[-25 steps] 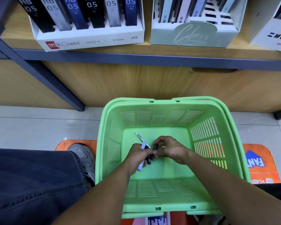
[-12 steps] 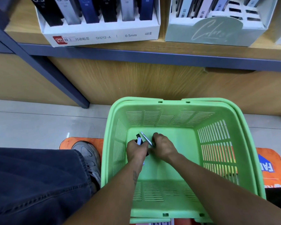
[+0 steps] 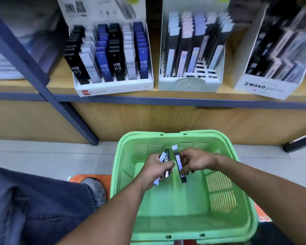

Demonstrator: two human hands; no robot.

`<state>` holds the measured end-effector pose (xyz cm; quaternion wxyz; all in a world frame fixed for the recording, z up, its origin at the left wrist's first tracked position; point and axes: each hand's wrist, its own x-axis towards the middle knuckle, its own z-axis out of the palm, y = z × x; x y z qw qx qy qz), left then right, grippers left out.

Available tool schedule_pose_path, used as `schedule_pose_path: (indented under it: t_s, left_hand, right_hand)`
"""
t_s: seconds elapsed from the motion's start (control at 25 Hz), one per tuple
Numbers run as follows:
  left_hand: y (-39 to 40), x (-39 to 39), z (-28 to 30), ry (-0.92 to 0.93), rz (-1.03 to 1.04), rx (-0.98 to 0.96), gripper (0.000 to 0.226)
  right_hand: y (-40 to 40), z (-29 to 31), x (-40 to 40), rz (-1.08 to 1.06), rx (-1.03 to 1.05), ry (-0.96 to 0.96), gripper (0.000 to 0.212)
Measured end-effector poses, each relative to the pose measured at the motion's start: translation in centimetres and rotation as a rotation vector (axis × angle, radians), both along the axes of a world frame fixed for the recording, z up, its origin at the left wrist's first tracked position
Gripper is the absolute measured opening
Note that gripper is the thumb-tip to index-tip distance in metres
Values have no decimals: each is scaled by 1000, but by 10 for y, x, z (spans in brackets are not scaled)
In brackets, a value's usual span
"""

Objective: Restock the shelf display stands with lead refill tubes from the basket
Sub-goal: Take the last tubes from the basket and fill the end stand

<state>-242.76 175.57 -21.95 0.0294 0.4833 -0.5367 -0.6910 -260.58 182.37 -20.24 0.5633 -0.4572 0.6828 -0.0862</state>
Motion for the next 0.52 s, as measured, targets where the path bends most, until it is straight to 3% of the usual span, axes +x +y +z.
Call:
schedule_pose_path:
  t_s: [0.28, 0.52]
  left_hand:
    - [-5, -33, 130, 202, -205, -249, 11]
    - [-18, -53, 251, 230, -355, -517, 10]
  right_hand:
    - [20, 123, -36, -81, -297, -60, 35]
    - [28, 240, -35, -174, -572, -138, 25]
